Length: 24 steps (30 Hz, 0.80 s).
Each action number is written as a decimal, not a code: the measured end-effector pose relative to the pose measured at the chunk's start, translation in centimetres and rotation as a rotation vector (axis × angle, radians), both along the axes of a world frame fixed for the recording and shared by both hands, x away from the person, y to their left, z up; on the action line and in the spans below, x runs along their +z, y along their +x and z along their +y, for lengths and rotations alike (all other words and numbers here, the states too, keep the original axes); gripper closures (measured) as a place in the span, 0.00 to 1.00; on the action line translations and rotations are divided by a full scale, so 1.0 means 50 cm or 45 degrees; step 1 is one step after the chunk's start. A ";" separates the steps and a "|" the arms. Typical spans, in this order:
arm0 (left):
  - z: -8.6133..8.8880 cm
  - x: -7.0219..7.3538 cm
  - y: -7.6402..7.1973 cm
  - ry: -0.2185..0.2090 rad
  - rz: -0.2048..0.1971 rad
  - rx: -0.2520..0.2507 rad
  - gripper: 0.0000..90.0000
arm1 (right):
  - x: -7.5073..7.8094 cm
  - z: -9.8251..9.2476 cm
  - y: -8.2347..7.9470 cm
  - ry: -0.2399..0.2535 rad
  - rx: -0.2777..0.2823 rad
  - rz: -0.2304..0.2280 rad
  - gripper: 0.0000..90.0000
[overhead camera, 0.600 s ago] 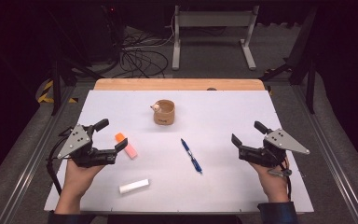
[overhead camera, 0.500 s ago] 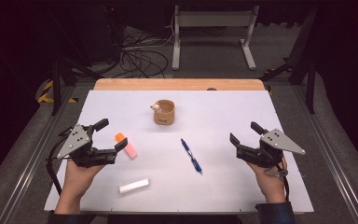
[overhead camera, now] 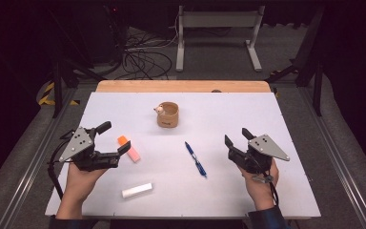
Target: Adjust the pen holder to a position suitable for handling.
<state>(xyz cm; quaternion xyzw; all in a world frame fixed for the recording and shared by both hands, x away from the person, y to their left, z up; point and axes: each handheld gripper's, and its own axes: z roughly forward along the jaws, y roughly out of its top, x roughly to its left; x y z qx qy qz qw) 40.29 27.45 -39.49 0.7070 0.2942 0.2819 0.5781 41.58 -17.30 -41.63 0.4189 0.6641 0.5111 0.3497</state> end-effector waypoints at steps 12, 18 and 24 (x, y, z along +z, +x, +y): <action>-0.004 -0.001 0.001 0.006 0.010 0.012 0.09 | -0.026 0.058 0.000 -0.008 0.017 0.055 0.49; -0.007 -0.001 0.000 0.004 0.012 0.014 0.09 | -0.047 0.095 -0.002 -0.047 0.043 0.096 0.53; -0.008 -0.002 0.001 0.004 0.021 0.013 0.09 | -0.072 0.127 0.000 -0.080 0.063 0.160 0.59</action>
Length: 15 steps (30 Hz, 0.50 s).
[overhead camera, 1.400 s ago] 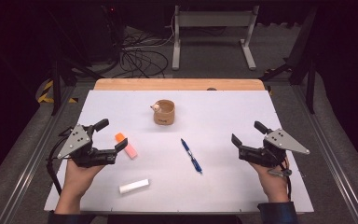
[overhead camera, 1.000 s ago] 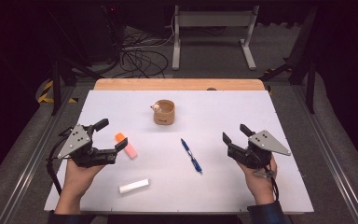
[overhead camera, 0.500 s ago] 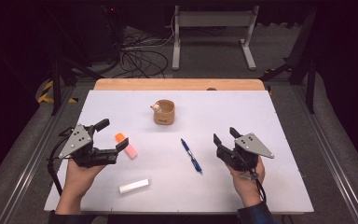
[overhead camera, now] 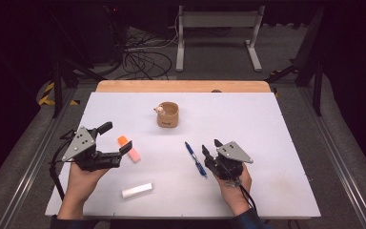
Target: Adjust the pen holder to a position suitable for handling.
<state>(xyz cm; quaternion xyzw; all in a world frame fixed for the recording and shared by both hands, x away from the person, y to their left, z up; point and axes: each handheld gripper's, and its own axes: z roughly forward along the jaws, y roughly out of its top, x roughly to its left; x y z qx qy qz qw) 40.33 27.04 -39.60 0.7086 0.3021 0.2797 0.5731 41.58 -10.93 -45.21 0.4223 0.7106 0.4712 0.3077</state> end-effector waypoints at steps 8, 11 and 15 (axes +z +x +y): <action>-0.001 0.000 0.001 0.007 0.004 -0.004 0.10 | -0.035 0.027 0.008 -0.055 0.031 0.087 0.63; -0.002 0.000 0.001 0.008 0.006 -0.006 0.10 | -0.043 0.033 0.010 -0.069 0.040 0.128 0.65; -0.003 -0.002 0.001 0.010 0.020 -0.011 0.10 | -0.055 0.038 0.014 -0.086 0.055 0.170 0.68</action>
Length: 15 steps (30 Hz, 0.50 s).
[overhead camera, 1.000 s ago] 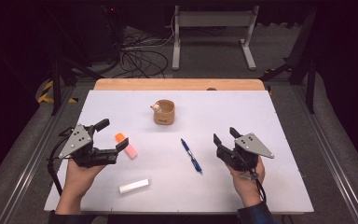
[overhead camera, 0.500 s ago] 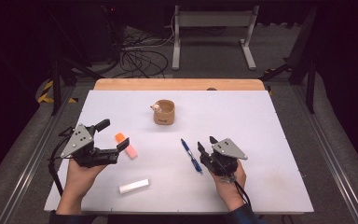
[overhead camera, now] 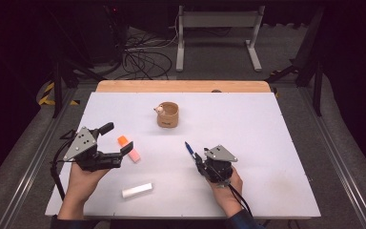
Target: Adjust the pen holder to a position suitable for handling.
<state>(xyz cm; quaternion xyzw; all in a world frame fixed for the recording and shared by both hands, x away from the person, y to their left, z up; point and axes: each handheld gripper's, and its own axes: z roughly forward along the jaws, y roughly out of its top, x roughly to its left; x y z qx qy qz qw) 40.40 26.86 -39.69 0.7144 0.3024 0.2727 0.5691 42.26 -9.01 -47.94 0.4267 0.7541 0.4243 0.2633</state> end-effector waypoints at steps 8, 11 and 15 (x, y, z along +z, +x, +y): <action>0.001 0.000 0.001 0.009 0.004 0.001 0.10 | -0.017 0.010 0.004 -0.020 0.012 0.088 0.70; 0.000 -0.001 0.001 0.014 0.009 -0.001 0.10 | -0.022 0.013 0.006 -0.033 0.014 0.127 0.71; -0.001 -0.001 0.002 0.013 0.014 -0.004 0.10 | -0.030 0.017 0.008 -0.064 0.022 0.155 0.72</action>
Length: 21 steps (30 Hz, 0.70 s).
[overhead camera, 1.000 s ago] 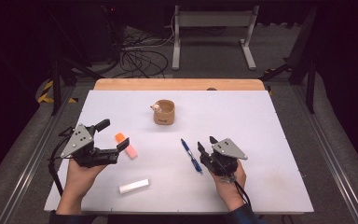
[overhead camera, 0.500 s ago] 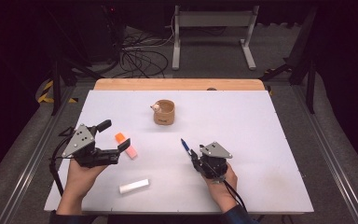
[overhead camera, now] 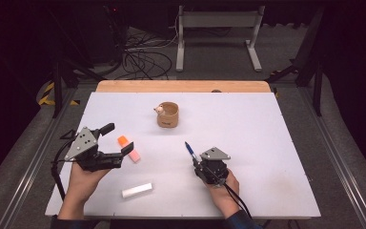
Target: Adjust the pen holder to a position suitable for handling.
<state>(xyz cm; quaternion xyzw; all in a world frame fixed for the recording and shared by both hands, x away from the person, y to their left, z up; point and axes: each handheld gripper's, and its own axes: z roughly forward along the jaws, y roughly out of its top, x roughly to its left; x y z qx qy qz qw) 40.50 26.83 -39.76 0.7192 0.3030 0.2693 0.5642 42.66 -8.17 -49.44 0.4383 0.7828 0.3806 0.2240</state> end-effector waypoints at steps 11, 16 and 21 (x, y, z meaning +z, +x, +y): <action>-0.004 -0.002 0.001 -0.001 0.006 -0.007 0.10 | -0.006 0.000 0.004 -0.002 -0.002 0.049 0.74; -0.011 -0.004 0.002 -0.001 0.011 -0.012 0.11 | -0.006 0.001 0.003 -0.009 0.001 0.049 0.76; -0.030 -0.011 0.003 0.017 0.029 -0.041 0.11 | -0.007 0.001 0.003 -0.007 0.005 0.046 0.79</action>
